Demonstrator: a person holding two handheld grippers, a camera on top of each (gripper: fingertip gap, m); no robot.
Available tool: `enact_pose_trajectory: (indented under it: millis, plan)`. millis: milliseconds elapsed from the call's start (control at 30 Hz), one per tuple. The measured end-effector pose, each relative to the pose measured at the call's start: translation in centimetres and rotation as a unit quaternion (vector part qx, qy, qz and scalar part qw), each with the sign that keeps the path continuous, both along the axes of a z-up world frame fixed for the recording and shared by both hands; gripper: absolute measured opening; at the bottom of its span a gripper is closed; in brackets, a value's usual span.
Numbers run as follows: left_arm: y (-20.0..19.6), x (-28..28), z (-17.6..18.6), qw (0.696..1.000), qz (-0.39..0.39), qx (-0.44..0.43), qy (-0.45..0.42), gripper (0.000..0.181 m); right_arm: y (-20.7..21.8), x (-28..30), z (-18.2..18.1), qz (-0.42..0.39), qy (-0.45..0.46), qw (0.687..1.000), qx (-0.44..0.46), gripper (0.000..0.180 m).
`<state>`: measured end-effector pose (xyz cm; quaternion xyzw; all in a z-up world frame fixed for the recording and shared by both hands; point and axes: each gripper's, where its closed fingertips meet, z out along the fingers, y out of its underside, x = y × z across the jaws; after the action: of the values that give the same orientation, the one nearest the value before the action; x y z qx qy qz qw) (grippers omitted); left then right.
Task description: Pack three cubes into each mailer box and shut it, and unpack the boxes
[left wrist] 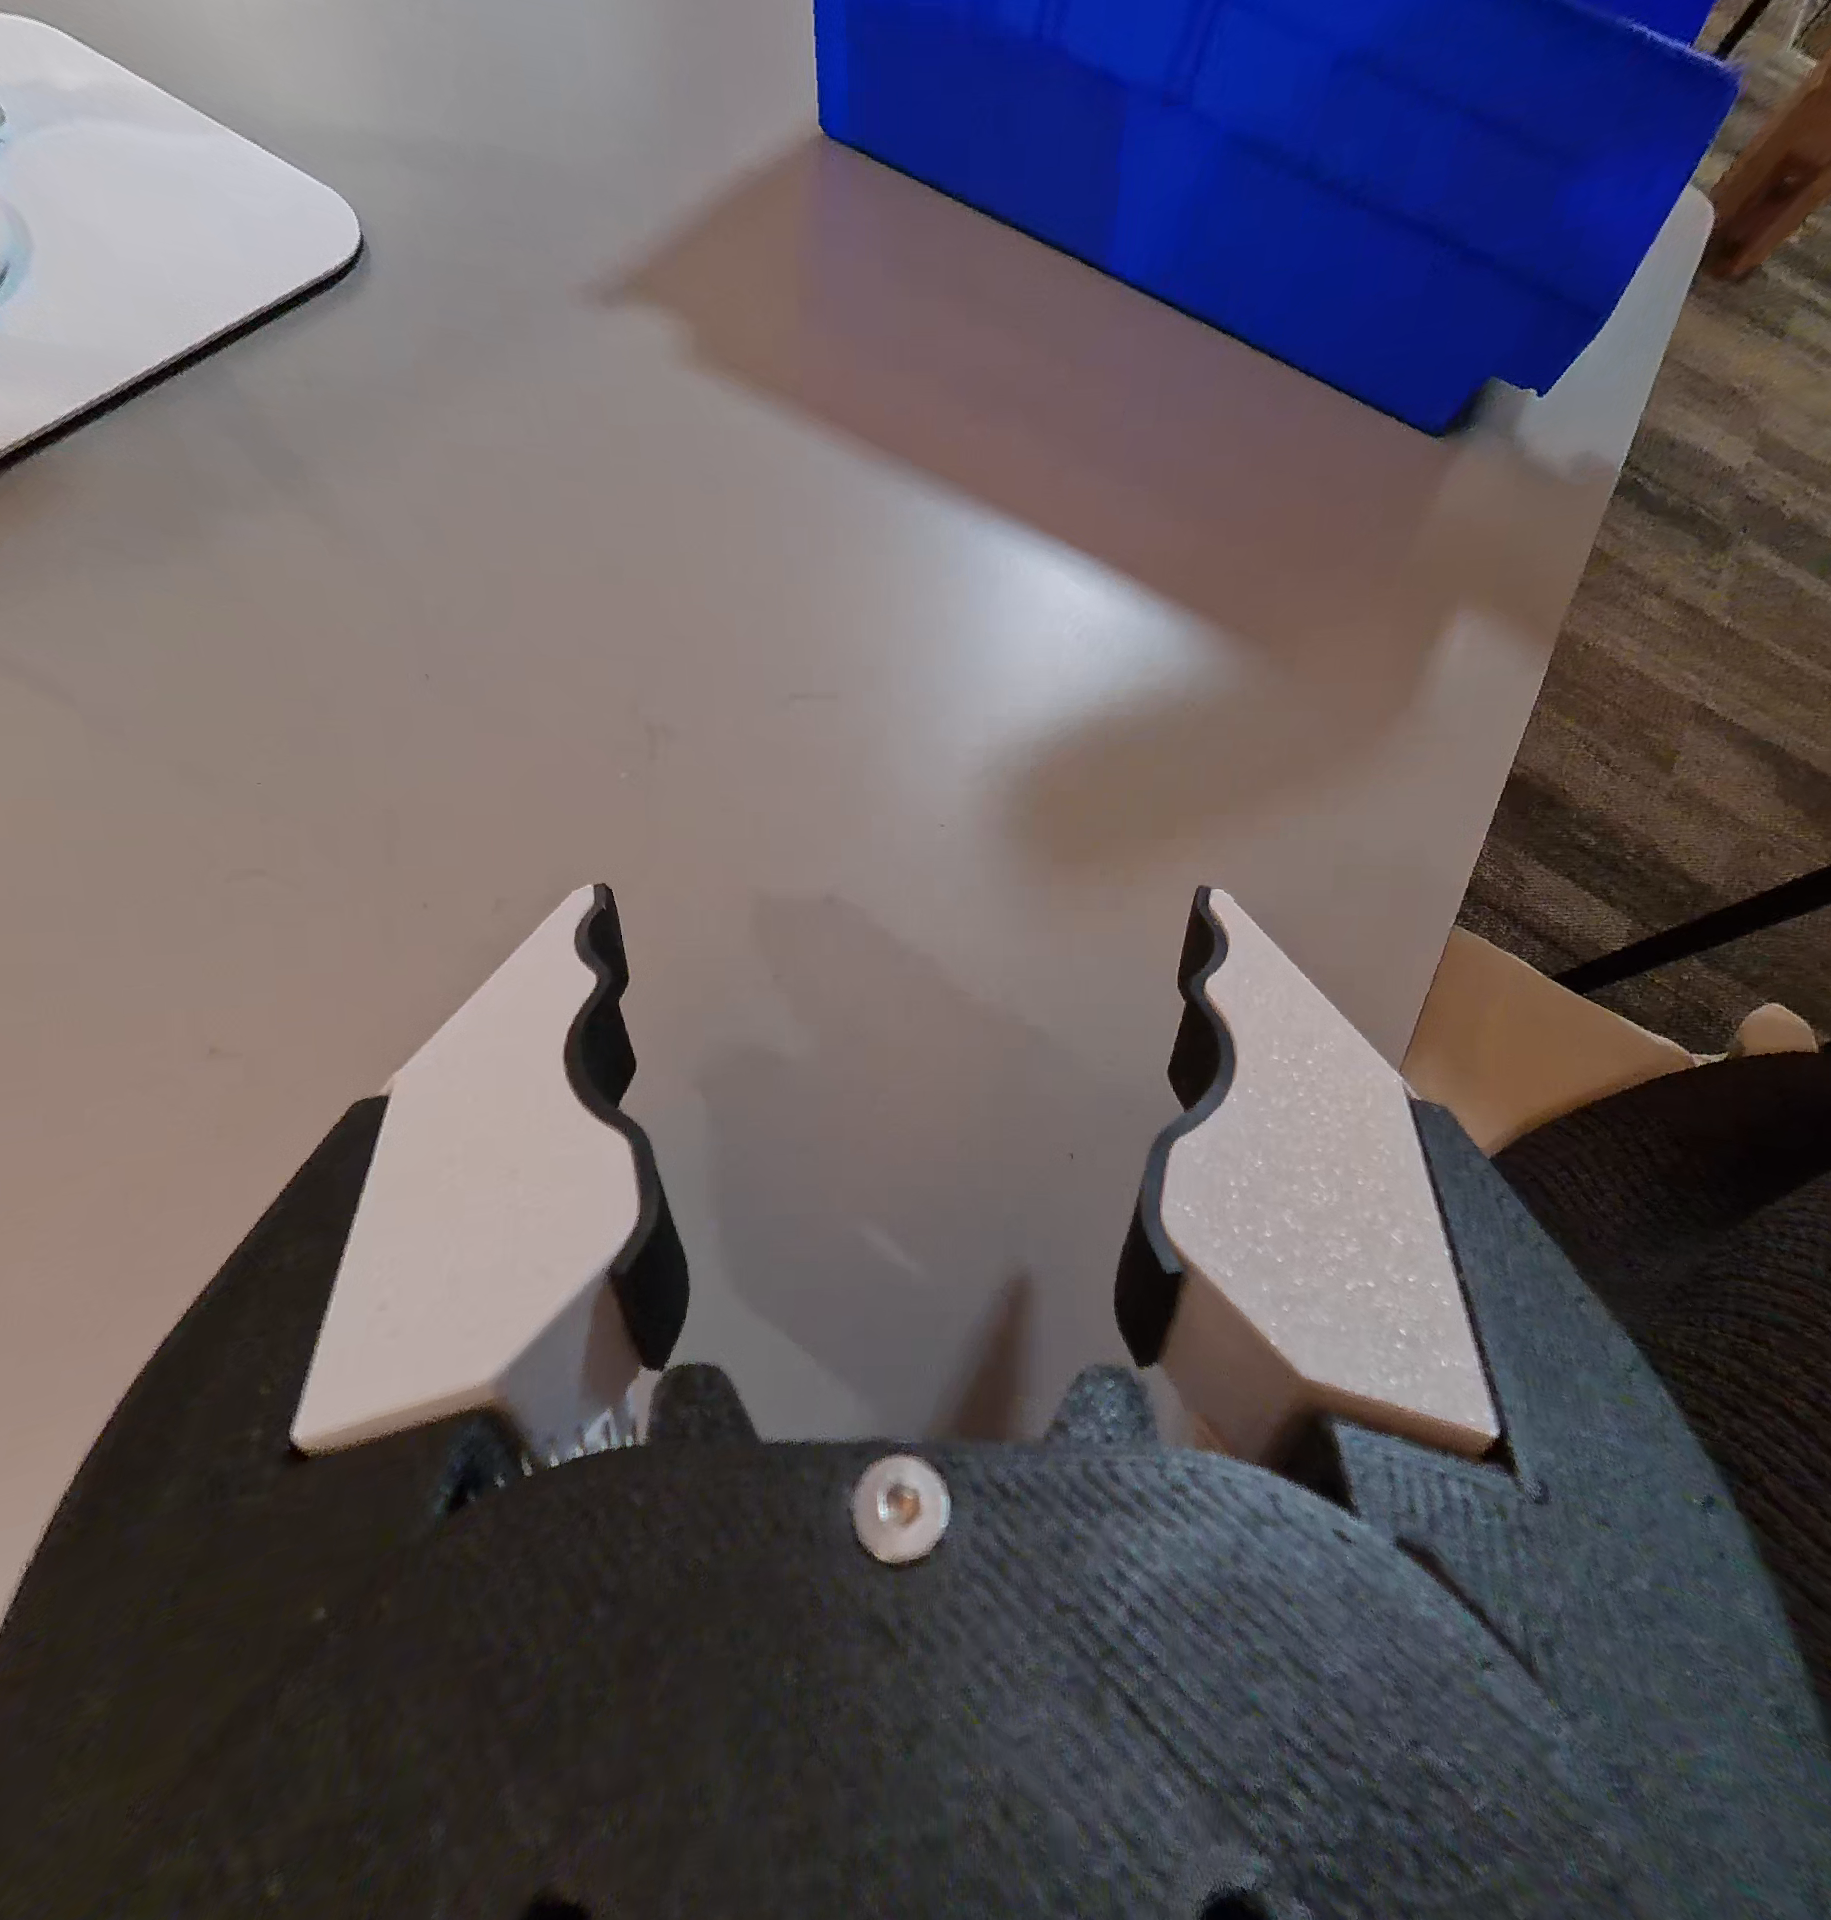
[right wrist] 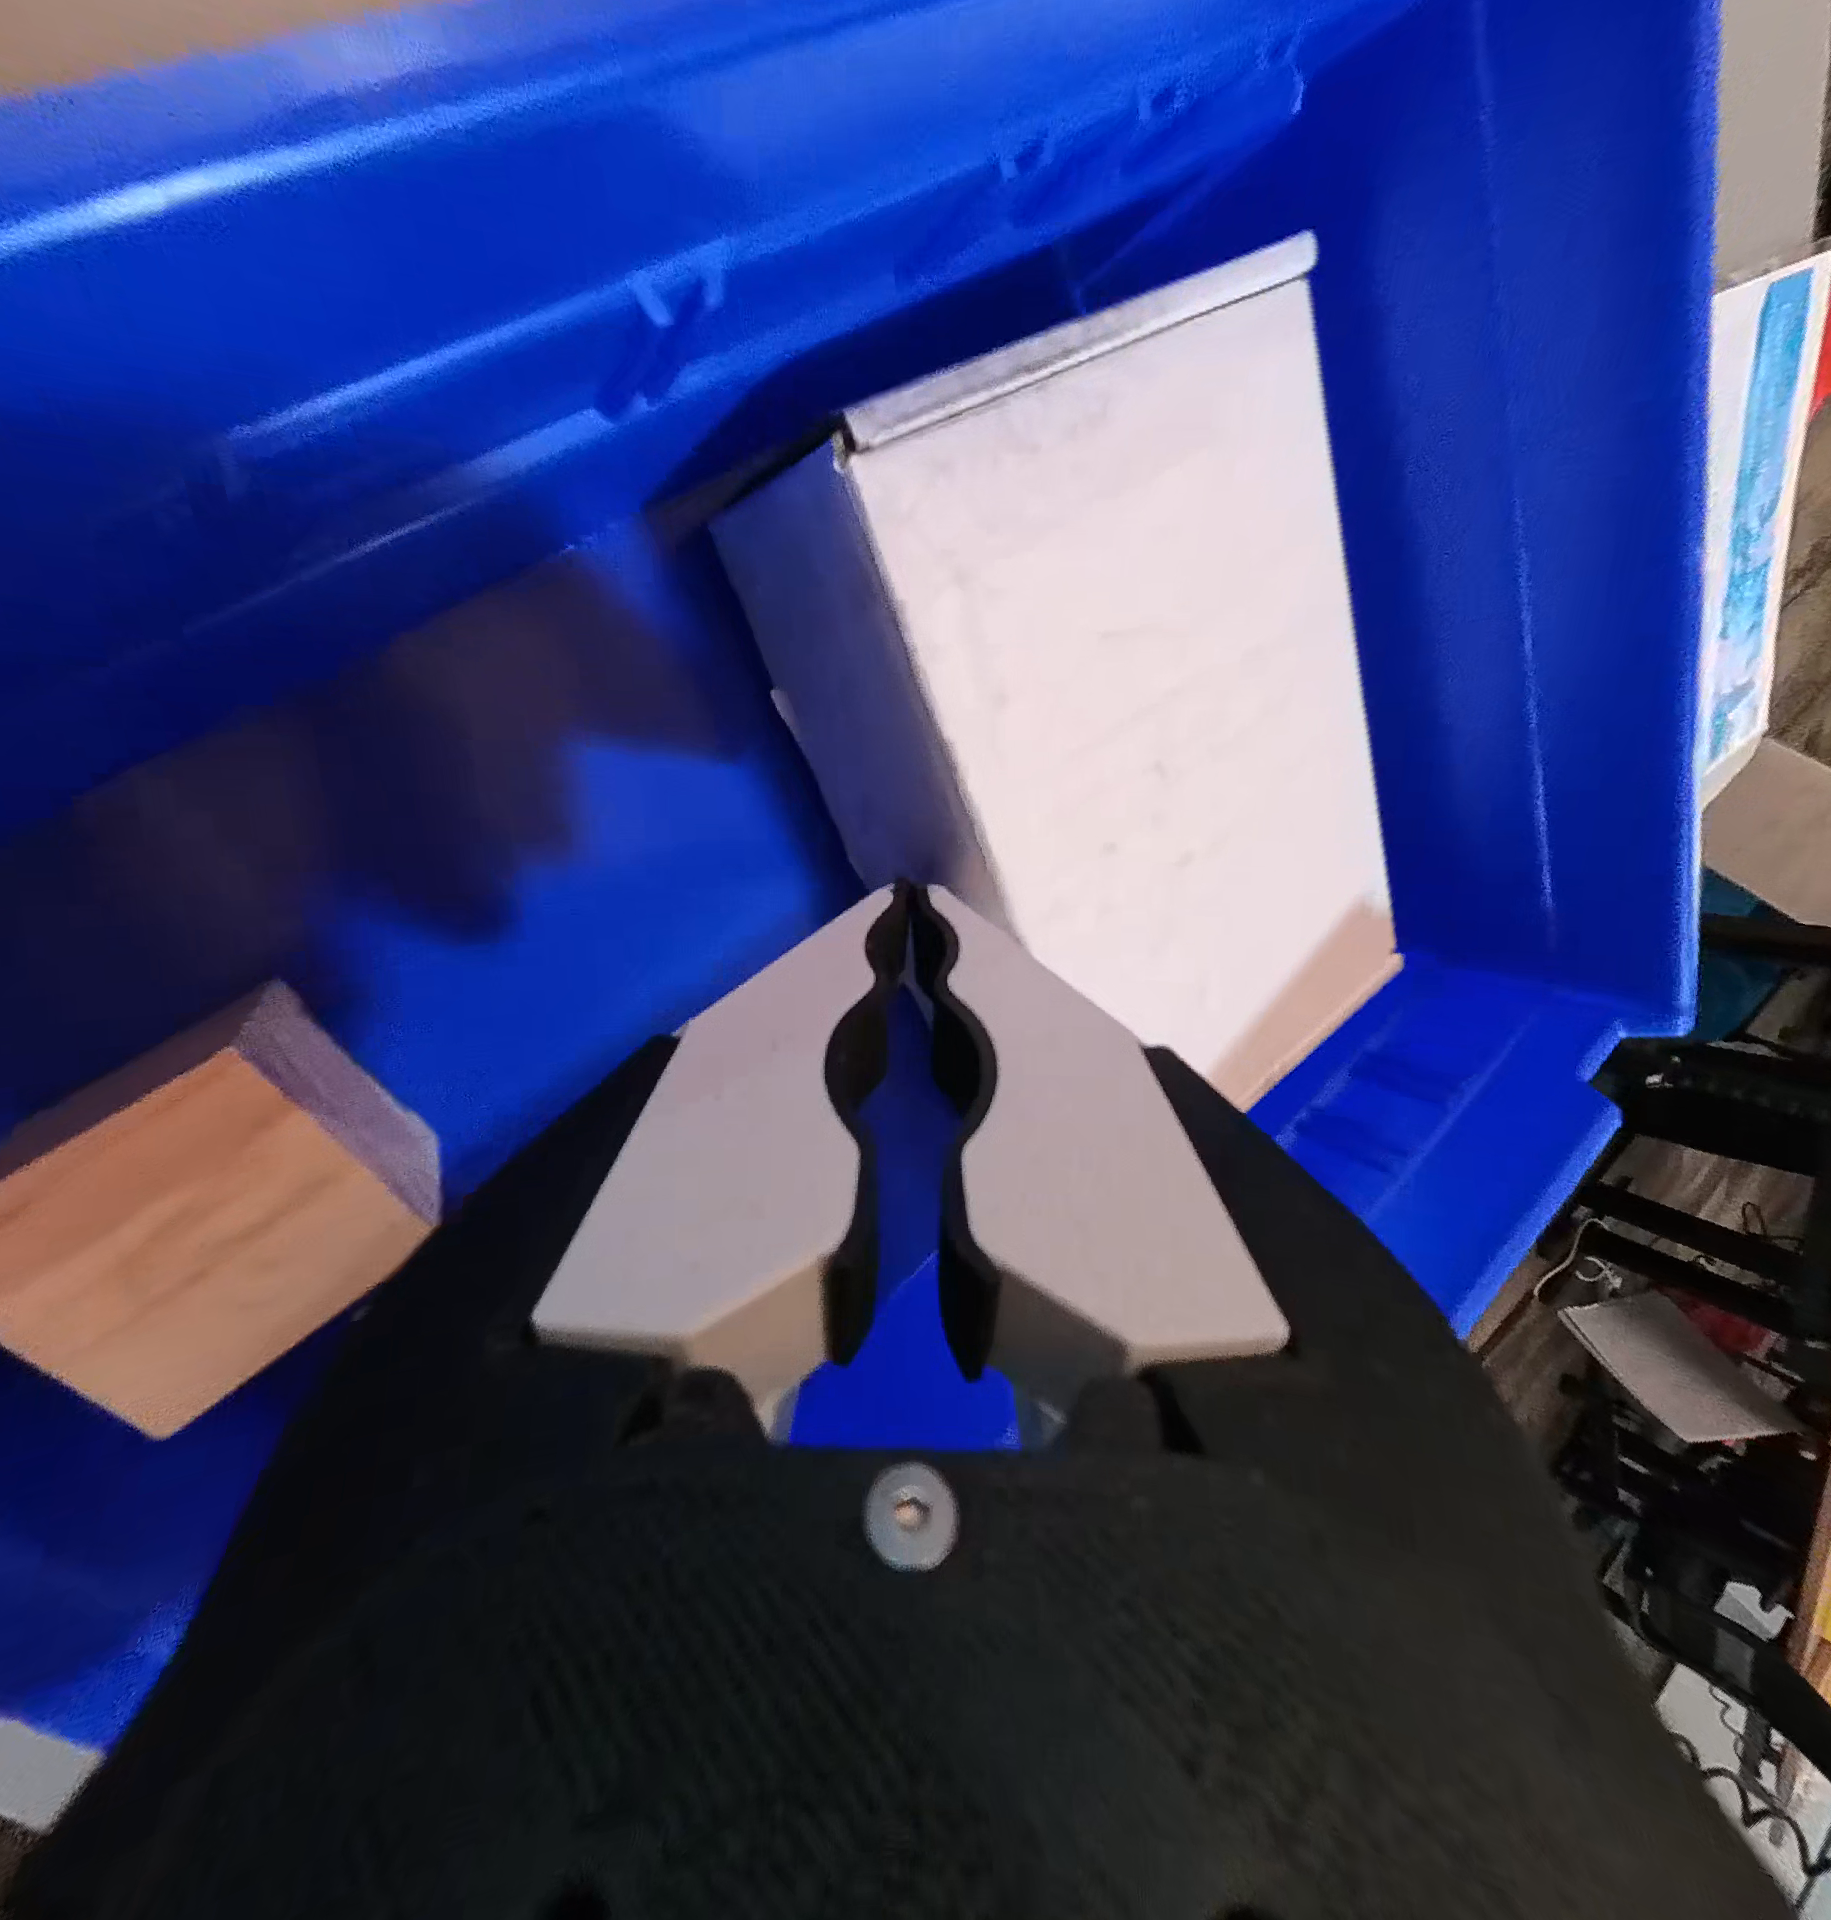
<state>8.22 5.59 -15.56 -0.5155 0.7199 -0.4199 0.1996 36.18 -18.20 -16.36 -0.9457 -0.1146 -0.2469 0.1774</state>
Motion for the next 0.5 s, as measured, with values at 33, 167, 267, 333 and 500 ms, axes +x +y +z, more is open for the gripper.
enact_pose_trajectory:
  millis: [33,167,267,333,500]
  plan:
    - [0.0,0.0,0.0,1.000,0.000,0.001,0.000,0.105,-0.1,0.2,0.0,-0.002,0.000,1.000,-0.002,0.000]
    - [0.2,-0.1,-0.1,1.000,0.000,0.002,-0.001,0.105,-0.4,0.9,0.0,-0.012,-0.005,1.000,-0.005,0.000]
    - [0.2,0.0,-0.2,1.000,-0.002,0.001,0.001,0.104,-0.4,0.9,0.2,-0.018,-0.004,1.000,0.004,0.000]
    - [0.2,-0.1,-0.3,1.000,-0.003,0.002,0.002,0.104,-0.3,0.9,0.2,-0.019,-0.011,1.000,0.007,0.000]
    - [0.1,-0.1,-0.2,1.000,-0.004,0.006,0.000,0.104,-0.6,1.3,0.3,-0.034,-0.033,0.999,0.003,0.001]
